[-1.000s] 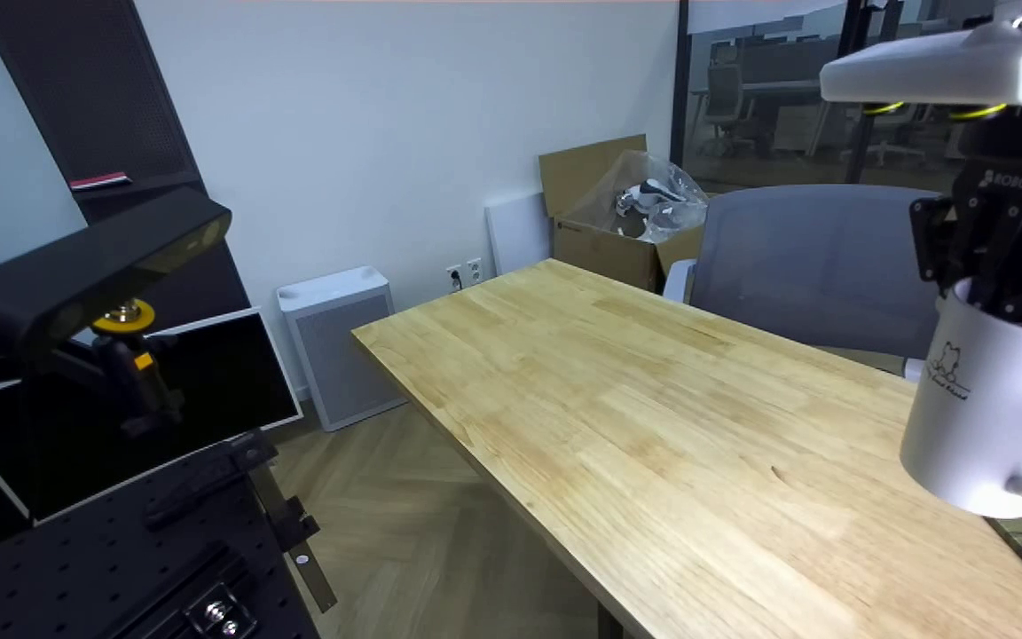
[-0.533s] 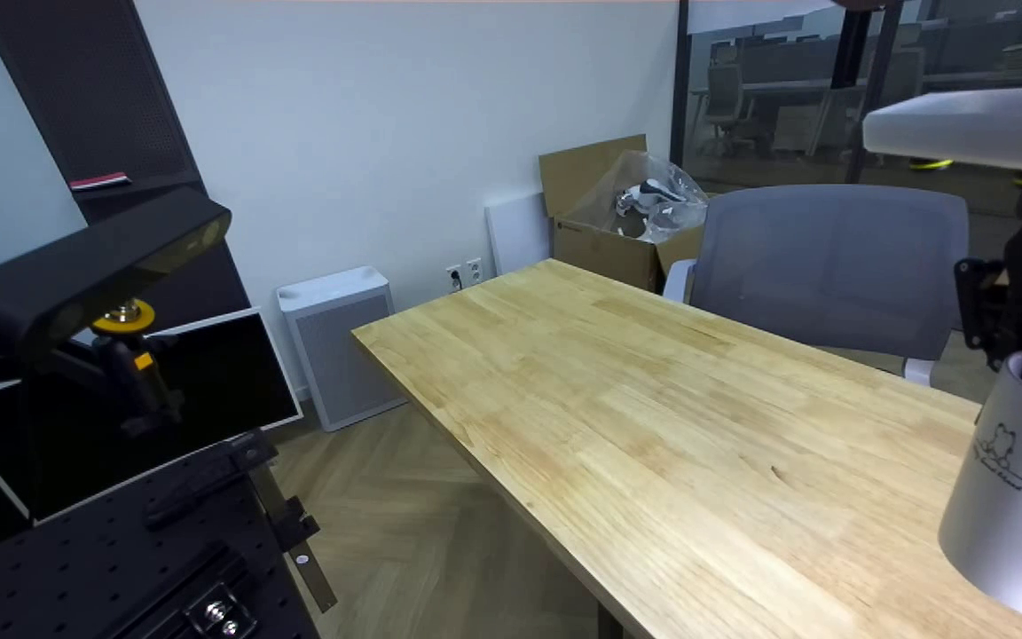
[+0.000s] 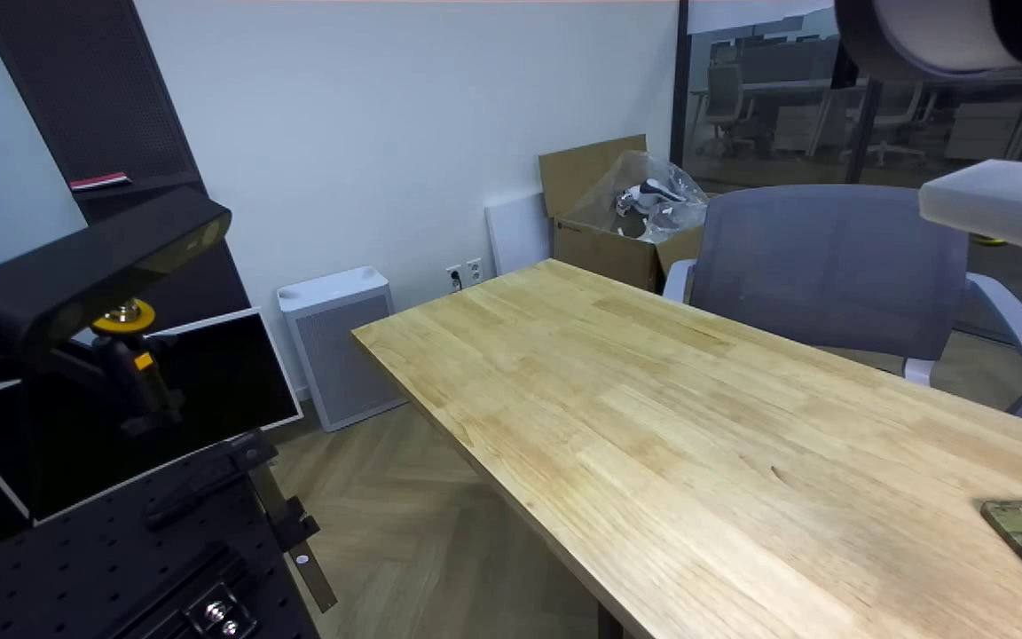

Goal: Get the white mug on the table and move it to the right

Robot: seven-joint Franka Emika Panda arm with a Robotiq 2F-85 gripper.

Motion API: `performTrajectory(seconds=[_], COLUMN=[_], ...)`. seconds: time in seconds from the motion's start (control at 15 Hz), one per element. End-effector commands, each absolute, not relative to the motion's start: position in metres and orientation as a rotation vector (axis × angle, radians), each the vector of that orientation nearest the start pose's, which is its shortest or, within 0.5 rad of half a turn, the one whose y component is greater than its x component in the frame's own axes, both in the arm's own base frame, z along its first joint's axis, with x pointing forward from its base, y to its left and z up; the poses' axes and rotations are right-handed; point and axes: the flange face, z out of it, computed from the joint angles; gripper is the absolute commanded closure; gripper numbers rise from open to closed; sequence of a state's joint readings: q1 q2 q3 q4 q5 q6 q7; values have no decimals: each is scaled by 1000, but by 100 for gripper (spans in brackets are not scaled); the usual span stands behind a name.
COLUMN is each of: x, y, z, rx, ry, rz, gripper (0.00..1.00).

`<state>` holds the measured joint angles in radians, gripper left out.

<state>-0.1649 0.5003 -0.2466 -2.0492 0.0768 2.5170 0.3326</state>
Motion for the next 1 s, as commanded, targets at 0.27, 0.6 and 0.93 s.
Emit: performTrajectory(seconds=[0.27, 0.6, 0.93], x=[557, 554, 548], y=[-257, -270, -277], z=[182, 157, 132], rx=[-2993, -3005, -3019], ry=[1197, 1201, 1205], rz=[-26, 14, 51], gripper=[98, 98, 98])
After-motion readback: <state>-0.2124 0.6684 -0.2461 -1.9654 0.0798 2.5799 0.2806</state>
